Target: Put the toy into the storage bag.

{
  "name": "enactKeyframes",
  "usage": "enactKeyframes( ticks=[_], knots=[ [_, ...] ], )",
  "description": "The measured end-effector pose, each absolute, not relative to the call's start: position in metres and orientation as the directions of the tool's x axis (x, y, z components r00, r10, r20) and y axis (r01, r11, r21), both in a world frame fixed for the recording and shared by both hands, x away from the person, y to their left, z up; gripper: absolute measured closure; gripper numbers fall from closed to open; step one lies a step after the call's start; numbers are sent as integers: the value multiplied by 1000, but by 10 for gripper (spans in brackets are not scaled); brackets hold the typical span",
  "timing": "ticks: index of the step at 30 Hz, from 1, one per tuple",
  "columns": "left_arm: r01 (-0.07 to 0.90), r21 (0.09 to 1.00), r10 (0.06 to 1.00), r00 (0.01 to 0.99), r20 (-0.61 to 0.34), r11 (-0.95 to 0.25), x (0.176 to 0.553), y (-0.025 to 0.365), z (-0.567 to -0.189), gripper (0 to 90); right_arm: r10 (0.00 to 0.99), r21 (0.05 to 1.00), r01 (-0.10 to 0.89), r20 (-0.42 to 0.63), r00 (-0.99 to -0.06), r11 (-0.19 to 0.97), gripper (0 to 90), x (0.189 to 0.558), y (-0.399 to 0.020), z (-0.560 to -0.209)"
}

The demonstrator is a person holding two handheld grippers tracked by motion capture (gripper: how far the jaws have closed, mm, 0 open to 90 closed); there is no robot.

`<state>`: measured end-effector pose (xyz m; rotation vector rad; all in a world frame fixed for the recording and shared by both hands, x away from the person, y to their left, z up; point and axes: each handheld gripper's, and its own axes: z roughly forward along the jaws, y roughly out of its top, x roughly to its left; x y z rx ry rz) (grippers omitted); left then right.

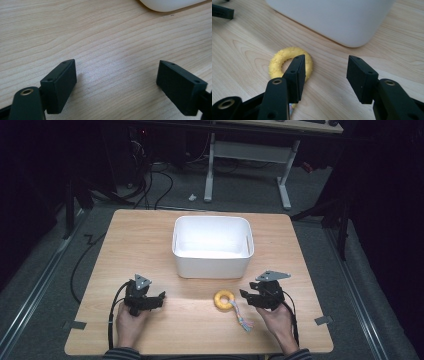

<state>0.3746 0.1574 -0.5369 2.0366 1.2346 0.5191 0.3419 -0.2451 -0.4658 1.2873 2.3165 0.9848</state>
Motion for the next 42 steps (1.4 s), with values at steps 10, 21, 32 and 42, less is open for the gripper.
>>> enactKeyframes(
  ticks=[10, 21, 32, 42],
  knots=[
    [608, 731, 884, 468, -14, -310, 375, 157, -537, 168, 807, 663, 623, 48, -588, 415, 535, 349, -226, -469],
    [608, 731, 884, 468, -14, -310, 375, 157, -537, 168, 788, 626, 641, 68, -612, 443, 564, 354, -212, -475],
    [608, 731, 884, 468, -14, -310, 375, 157, -537, 168, 778, 587, 655, 66, -625, 476, 577, 362, -200, -484],
    [608, 731, 884, 468, -14, -310, 375, 157, -537, 168, 783, 550, 678, 67, -618, 487, 580, 368, -195, -492]
  ],
)
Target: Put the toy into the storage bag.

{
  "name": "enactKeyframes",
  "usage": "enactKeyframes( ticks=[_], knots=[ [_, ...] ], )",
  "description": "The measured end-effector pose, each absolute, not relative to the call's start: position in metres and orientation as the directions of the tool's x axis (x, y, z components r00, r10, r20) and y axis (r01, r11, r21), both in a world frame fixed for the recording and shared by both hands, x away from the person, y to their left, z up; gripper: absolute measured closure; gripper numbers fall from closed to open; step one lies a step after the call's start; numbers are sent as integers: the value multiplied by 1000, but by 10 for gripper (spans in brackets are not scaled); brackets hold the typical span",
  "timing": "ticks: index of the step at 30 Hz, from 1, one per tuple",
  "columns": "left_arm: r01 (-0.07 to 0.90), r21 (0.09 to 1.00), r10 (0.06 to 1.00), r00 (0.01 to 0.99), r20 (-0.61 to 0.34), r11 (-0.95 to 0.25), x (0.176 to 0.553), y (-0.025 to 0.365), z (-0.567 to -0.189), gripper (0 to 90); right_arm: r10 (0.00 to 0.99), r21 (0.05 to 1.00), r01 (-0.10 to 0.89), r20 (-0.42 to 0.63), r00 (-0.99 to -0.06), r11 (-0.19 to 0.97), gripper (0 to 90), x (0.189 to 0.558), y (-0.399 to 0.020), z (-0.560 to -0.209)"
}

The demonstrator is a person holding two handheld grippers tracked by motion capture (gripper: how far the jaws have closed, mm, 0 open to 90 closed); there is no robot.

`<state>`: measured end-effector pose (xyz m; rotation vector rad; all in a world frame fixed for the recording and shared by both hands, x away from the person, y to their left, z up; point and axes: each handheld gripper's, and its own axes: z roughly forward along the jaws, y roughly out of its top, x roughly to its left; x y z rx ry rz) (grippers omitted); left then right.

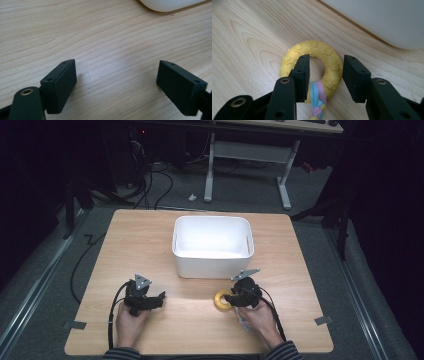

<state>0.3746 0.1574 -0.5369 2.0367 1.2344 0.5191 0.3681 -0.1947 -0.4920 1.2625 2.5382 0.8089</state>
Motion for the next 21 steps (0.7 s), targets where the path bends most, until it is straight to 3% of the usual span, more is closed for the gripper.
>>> enactKeyframes(
  ticks=[21],
  knots=[
    [608, 731, 884, 468, -14, -310, 375, 157, -537, 168, 793, 483, 712, 57, -606, 509, 582, 378, -187, -504]
  ],
)
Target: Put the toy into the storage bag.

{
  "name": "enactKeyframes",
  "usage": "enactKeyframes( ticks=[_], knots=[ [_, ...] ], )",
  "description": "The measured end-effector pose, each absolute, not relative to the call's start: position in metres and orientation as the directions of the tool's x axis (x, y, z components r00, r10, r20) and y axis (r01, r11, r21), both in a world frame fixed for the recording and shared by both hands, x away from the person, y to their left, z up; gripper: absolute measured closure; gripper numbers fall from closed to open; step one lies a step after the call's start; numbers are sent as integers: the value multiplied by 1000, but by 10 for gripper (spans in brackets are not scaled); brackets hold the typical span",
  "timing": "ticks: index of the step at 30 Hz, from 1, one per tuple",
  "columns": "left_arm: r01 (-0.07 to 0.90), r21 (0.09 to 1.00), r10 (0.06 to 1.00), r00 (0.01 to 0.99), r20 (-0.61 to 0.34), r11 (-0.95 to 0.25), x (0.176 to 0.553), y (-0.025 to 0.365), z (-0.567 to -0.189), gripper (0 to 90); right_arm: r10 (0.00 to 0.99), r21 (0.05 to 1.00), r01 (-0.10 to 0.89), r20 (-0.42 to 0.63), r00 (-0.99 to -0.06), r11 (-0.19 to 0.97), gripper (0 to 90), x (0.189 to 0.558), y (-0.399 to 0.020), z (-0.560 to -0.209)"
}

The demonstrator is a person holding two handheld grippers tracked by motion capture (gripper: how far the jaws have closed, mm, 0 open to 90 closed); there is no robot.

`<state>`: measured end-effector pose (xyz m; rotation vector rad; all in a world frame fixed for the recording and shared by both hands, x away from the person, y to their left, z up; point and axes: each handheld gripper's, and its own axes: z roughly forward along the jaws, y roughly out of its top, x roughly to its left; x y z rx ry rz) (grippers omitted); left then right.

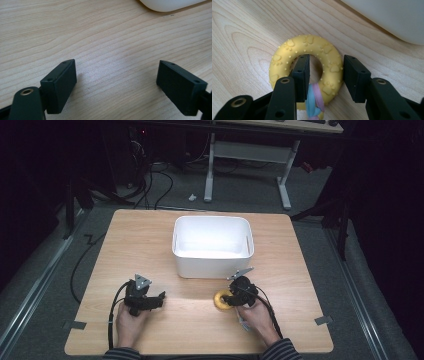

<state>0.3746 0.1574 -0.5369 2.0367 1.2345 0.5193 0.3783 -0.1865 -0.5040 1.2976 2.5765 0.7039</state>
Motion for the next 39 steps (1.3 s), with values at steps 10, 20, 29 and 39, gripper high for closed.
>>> enactKeyframes(
  ticks=[10, 20, 29, 39],
  knots=[
    [608, 731, 884, 468, -13, -311, 375, 157, -537, 167, 793, 463, 704, 3, -609, 539, 629, 378, -181, -503],
    [609, 729, 883, 469, -13, -312, 375, 157, -537, 167, 784, 481, 683, -15, -621, 550, 649, 375, -182, -503],
    [608, 730, 884, 468, -13, -311, 375, 157, -537, 167, 778, 504, 670, -5, -629, 545, 667, 372, -184, -500],
    [608, 730, 884, 468, -13, -311, 375, 157, -537, 167, 778, 521, 663, -2, -628, 537, 689, 369, -192, -493]
  ],
)
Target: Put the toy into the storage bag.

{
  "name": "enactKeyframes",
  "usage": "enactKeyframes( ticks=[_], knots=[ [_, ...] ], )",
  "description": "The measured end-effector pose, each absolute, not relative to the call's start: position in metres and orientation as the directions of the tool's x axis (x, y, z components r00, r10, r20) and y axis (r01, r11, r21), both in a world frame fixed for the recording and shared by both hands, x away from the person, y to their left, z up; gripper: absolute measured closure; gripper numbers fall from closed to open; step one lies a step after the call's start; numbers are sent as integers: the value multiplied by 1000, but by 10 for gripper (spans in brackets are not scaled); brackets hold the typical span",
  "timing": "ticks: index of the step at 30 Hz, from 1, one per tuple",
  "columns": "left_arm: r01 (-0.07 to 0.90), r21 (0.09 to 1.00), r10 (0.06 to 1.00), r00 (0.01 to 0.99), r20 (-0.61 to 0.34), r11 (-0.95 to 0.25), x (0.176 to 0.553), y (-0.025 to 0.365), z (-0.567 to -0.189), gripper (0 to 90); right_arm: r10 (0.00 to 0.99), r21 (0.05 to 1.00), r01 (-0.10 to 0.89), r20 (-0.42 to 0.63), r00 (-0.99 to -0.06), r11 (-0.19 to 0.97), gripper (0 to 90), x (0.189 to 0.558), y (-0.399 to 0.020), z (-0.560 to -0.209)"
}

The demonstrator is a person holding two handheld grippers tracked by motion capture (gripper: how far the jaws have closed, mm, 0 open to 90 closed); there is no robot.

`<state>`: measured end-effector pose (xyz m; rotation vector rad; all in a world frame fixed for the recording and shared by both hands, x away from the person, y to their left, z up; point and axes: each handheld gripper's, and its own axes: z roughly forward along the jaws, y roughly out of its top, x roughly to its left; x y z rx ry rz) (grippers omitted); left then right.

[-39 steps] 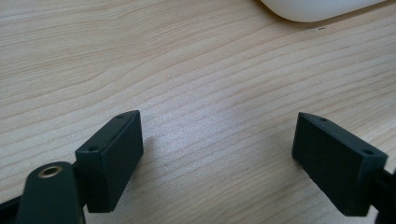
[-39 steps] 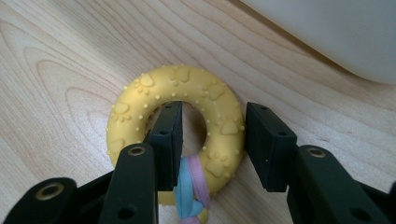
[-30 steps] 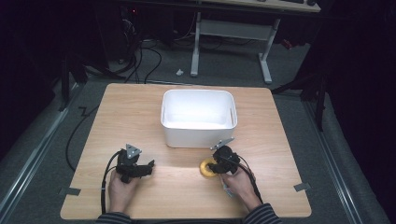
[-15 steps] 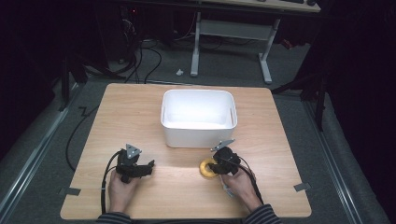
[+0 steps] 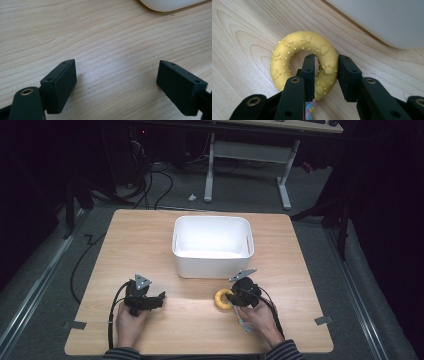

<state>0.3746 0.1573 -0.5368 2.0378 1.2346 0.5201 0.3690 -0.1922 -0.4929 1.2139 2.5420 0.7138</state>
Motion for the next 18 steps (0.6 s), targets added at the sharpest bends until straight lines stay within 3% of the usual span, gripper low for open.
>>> enactKeyframes(
  ticks=[18],
  knots=[
    [608, 730, 884, 468, -13, -311, 375, 157, -537, 167, 787, 594, 639, 16, -617, 489, 690, 360, -214, -470]
  ],
)
